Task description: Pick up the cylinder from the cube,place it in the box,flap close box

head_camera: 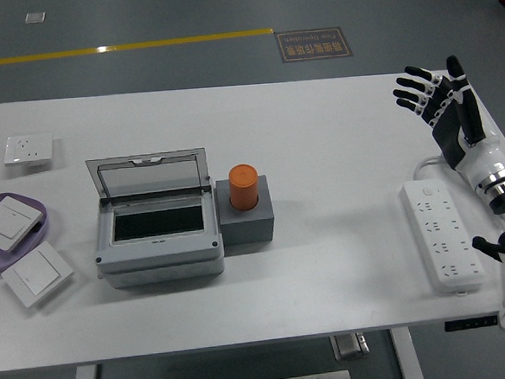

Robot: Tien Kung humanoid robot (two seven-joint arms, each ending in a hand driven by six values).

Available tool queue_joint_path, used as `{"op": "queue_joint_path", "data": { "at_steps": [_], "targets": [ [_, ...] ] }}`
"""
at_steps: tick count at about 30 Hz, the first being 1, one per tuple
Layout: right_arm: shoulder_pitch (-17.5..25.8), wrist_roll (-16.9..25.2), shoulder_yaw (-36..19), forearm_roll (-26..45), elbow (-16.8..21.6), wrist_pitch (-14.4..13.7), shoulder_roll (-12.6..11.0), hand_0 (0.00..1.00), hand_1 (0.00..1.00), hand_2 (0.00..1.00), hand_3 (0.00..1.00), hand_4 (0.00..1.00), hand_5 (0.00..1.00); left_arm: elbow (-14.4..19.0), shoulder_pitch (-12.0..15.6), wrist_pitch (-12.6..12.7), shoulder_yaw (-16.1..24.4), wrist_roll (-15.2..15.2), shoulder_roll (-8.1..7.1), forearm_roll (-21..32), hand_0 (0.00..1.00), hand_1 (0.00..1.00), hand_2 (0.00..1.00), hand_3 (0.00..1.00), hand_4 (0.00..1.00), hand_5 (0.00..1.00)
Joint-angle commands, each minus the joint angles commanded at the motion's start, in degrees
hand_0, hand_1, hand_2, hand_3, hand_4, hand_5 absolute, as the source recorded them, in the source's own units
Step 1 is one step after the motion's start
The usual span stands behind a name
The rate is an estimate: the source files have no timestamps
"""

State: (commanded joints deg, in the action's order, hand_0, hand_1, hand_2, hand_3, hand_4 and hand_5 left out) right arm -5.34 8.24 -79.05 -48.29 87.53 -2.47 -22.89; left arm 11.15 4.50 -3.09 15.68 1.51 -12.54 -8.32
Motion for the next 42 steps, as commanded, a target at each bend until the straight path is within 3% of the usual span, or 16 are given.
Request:
{"op": "queue_joint_path", "data": {
  "at_steps": [42],
  "targets": [
    [0.0, 0.5, -2.7, 0.5, 0.8, 0.3, -0.7, 0.845, 0.753, 0.751, 0.749, 0.998, 0.998, 0.3, -0.9, 0.4, 0.3, 0.2, 1.22, -0.5, 0.659, 0.673, 0.601, 0.672, 0.692, 0.32]
  ]
}}
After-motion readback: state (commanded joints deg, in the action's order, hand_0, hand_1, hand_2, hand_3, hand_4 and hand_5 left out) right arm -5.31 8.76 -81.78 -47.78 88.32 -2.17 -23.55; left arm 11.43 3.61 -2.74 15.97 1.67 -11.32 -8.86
